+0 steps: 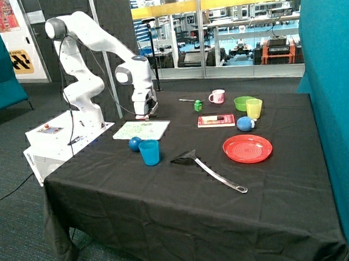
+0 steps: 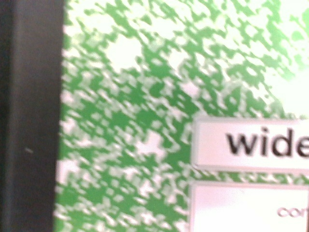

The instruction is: Put a highlighter on each book

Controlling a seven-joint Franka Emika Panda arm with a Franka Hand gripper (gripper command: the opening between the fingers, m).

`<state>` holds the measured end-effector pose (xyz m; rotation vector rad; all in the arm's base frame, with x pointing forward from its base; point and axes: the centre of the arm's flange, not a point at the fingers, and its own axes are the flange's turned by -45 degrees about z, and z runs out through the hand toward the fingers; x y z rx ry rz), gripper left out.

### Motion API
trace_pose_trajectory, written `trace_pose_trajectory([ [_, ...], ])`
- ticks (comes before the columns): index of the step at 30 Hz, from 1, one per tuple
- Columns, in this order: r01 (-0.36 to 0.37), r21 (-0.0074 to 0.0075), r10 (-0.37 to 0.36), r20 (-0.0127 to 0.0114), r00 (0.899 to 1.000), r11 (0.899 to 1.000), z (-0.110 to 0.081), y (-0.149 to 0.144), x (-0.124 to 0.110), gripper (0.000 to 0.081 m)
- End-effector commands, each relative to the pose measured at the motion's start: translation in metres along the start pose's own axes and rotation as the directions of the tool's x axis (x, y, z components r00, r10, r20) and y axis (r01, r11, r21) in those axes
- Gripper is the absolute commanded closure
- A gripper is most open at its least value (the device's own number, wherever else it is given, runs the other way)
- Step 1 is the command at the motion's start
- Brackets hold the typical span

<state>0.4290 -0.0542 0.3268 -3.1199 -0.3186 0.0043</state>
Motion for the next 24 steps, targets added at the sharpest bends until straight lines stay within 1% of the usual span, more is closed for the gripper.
trace_pose_trajectory([
  [1,-0.013,-0.0057,0.013,-0.0023,1.000,1.000,0.016,0.020,-0.014,0.0808],
  [6,-0.009,-0.0057,0.009,-0.0023,1.000,1.000,0.025,0.018,-0.010,0.0808],
  [13,0.008,-0.0057,-0.008,-0.0022,1.000,1.000,0.032,0.012,0.000,0.0804],
  [14,0.005,-0.0057,-0.005,-0.0022,1.000,1.000,0.032,0.011,0.001,0.0740],
  [15,0.010,-0.0057,-0.010,-0.0021,1.000,1.000,0.032,0.010,0.002,0.0621],
  [16,0.012,-0.0057,-0.012,-0.0021,1.000,1.000,0.032,0.009,0.003,0.0538],
  [17,0.017,-0.0058,-0.017,-0.0021,1.000,1.000,0.031,0.008,0.004,0.0375],
  [18,0.021,-0.0058,-0.021,-0.0021,1.000,1.000,0.031,0.007,0.006,0.0235],
  [19,0.026,-0.0058,-0.026,-0.0021,1.000,1.000,0.030,0.007,0.007,0.0142],
  [20,0.029,-0.0058,-0.029,-0.0020,1.000,1.000,0.030,0.006,0.007,0.0079],
  [21,0.031,-0.0058,-0.031,-0.0020,1.000,0.999,0.030,0.005,0.008,0.0039],
  [22,0.032,-0.0058,-0.032,-0.0020,0.999,0.999,0.030,0.005,0.008,0.0020],
  [24,0.029,-0.0058,-0.029,-0.0020,1.000,1.000,0.030,0.005,0.007,0.0005],
])
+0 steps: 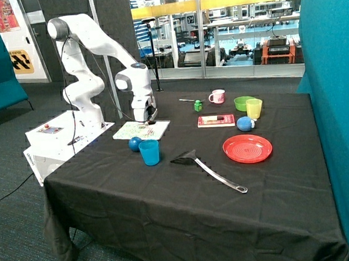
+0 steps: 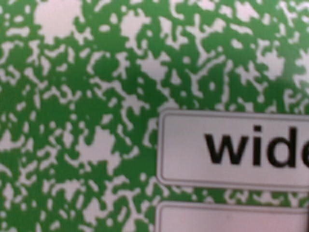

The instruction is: Put a highlighter on each book

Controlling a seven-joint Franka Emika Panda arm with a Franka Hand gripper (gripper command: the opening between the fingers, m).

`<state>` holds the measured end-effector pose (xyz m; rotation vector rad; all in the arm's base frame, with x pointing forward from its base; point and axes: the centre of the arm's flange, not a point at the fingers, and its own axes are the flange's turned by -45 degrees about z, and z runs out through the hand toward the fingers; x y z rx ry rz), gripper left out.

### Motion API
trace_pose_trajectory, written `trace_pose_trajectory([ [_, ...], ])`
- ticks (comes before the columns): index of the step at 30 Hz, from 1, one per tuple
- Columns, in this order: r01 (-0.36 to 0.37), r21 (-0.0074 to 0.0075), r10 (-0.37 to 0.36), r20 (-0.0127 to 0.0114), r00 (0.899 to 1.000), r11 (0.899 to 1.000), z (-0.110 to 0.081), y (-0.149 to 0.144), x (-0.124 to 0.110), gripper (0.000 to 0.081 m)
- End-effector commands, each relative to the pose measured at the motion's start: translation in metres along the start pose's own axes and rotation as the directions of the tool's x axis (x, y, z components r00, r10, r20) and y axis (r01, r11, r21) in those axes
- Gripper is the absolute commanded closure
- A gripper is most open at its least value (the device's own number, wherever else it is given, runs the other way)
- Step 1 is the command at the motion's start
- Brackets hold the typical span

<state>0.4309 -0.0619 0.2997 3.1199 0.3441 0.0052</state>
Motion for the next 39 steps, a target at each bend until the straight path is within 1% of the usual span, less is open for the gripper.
trace_pose_trajectory([
  [1,0.013,0.0032,-0.013,0.0030,1.000,1.000,0.003,-0.002,0.007,0.0002],
  [12,0.017,0.0032,-0.017,0.0030,1.000,1.000,0.005,-0.001,0.007,0.0000],
  [21,0.027,0.0032,-0.027,0.0029,1.000,1.000,-0.002,-0.003,0.010,0.0000],
  [34,0.084,0.0034,-0.084,0.0027,0.996,0.996,-0.032,-0.014,0.014,0.0000],
  [37,0.096,0.0034,-0.096,0.0027,0.995,0.995,-0.039,-0.019,0.016,0.0039],
  [39,0.104,0.0034,-0.104,0.0027,0.995,0.995,-0.044,-0.023,0.018,0.0085],
])
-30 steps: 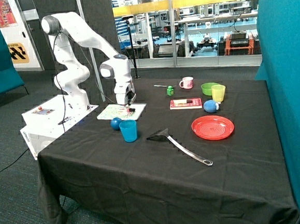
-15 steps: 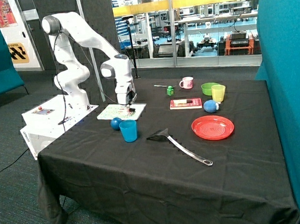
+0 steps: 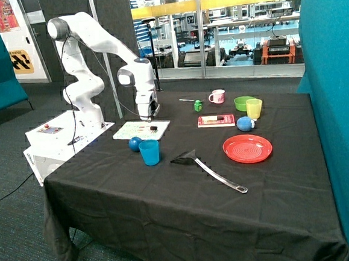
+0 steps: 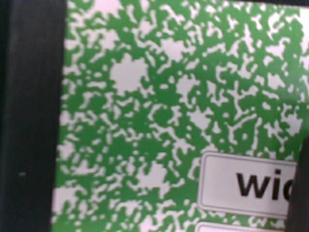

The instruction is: Put a highlighter on each book

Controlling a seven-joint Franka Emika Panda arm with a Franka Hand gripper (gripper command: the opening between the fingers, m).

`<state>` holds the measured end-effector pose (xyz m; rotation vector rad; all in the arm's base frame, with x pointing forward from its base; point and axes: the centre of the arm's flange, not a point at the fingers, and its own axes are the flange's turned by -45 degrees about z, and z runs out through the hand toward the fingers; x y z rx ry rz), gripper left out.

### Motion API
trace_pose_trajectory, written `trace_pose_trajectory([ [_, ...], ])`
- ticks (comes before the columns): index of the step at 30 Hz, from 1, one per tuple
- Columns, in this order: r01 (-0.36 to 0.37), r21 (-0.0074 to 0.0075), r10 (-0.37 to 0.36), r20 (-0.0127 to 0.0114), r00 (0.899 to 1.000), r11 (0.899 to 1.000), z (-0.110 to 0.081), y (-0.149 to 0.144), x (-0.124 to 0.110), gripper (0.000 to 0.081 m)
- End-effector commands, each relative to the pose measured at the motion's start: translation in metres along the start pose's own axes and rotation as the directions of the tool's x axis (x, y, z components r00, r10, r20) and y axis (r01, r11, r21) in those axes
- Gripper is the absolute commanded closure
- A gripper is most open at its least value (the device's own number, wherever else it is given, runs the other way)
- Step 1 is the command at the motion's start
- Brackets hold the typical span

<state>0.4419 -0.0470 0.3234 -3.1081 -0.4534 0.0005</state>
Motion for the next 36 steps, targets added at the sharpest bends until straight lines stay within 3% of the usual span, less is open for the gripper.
trace_pose_trajectory([
  [1,0.039,-0.0007,-0.039,-0.0002,0.999,0.999,-0.022,-0.013,0.005,0.0112],
  [3,0.050,-0.0007,-0.050,-0.0002,0.999,0.999,-0.026,-0.017,0.008,0.0127],
  [8,0.090,-0.0007,-0.090,-0.0001,0.996,0.996,-0.040,-0.033,0.015,0.0262],
  [12,0.106,-0.0007,-0.106,-0.0001,0.994,0.994,-0.048,-0.043,0.021,0.0204],
  [26,0.147,-0.0007,-0.147,-0.0001,0.989,0.989,-0.055,-0.065,0.035,0.0222],
  [36,0.165,-0.0007,-0.165,-0.0001,0.986,0.986,-0.057,-0.073,0.057,0.0221],
])
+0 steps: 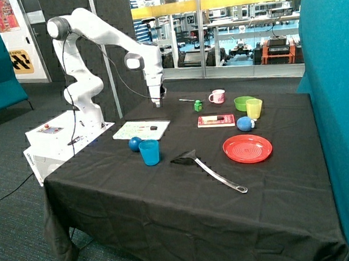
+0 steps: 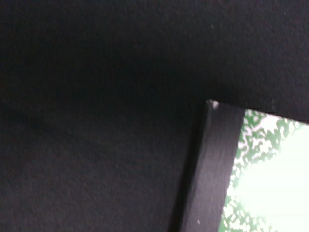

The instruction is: Put a highlighter on each book

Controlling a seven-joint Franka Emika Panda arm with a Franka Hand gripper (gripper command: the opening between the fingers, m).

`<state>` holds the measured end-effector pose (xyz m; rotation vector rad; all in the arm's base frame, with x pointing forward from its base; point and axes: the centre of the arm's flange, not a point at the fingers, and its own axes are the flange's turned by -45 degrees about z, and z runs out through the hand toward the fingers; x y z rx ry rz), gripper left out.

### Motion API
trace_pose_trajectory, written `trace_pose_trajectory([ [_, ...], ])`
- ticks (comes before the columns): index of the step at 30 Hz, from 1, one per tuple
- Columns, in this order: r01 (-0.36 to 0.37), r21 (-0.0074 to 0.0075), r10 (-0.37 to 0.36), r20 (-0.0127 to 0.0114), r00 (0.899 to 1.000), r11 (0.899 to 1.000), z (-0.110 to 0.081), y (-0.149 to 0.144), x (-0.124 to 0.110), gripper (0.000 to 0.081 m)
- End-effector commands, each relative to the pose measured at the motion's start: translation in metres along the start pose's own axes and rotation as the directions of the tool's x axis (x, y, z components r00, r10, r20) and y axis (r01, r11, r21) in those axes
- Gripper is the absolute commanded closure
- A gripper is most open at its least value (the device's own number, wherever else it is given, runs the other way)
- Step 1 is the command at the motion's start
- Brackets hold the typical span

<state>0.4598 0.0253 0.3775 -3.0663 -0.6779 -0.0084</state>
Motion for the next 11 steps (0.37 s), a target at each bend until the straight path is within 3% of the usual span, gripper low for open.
trace_pose_trajectory([
  [1,0.023,0.0000,-0.023,0.0055,1.000,1.000,-0.0033,-0.0061,0.0221,0.0219],
  [11,0.029,0.0001,-0.029,0.0055,1.000,1.000,-0.0039,-0.0046,0.0262,0.0221],
])
